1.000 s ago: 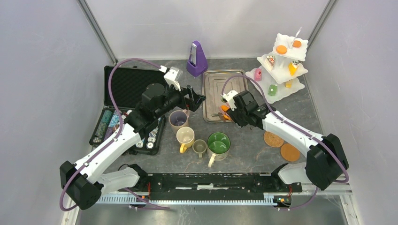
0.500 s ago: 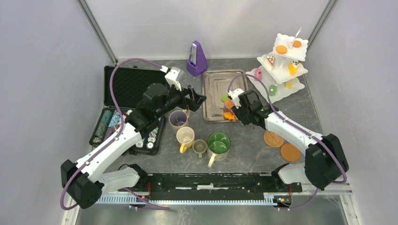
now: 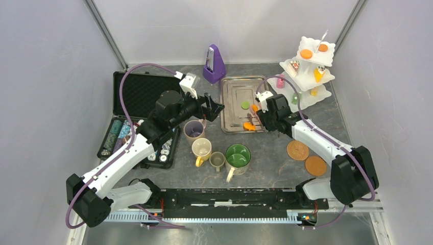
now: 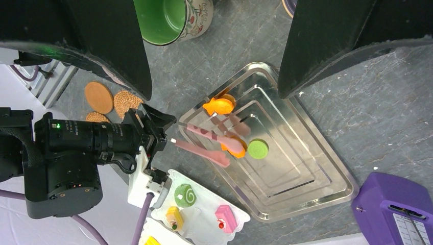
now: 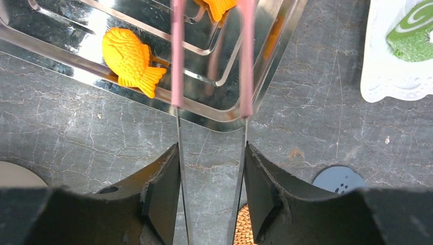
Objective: Serve the afternoon tea
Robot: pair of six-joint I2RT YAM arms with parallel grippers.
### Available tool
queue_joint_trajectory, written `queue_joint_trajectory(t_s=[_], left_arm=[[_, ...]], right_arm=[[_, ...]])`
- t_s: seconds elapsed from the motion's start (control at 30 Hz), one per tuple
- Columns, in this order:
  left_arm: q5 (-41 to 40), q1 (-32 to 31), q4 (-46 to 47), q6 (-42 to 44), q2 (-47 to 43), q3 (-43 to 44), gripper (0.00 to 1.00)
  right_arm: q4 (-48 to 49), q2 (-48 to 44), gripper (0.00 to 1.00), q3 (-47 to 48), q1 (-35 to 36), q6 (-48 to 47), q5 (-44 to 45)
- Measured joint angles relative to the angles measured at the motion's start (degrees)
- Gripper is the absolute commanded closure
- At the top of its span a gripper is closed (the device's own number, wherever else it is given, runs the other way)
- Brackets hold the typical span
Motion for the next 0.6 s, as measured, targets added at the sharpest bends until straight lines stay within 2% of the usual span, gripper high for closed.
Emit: queue_joint_trajectory(t_s=[0.1, 0.37, 0.5, 0.6], left_arm=[[0.0, 0.0, 0.0, 0.0, 0.0, 0.0, 0.02], [0.1, 0.0, 0.0, 0.0, 0.0, 0.0, 0.02], [0.1, 0.0, 0.0, 0.0, 0.0, 0.0, 0.02], [0.2, 0.0, 0.0, 0.0, 0.0, 0.0, 0.02]], right_arm=[[0.4, 0.5, 0.44, 0.0, -0.1, 0.2, -0.6], [1.5, 1.9, 0.44, 0.0, -1.3, 0.3, -1.5], [3.2, 2.2, 0.49, -1.0, -2.1, 0.4, -2.6], [3.5, 2.8, 0.56, -1.7, -2.3, 0.7, -3.3]])
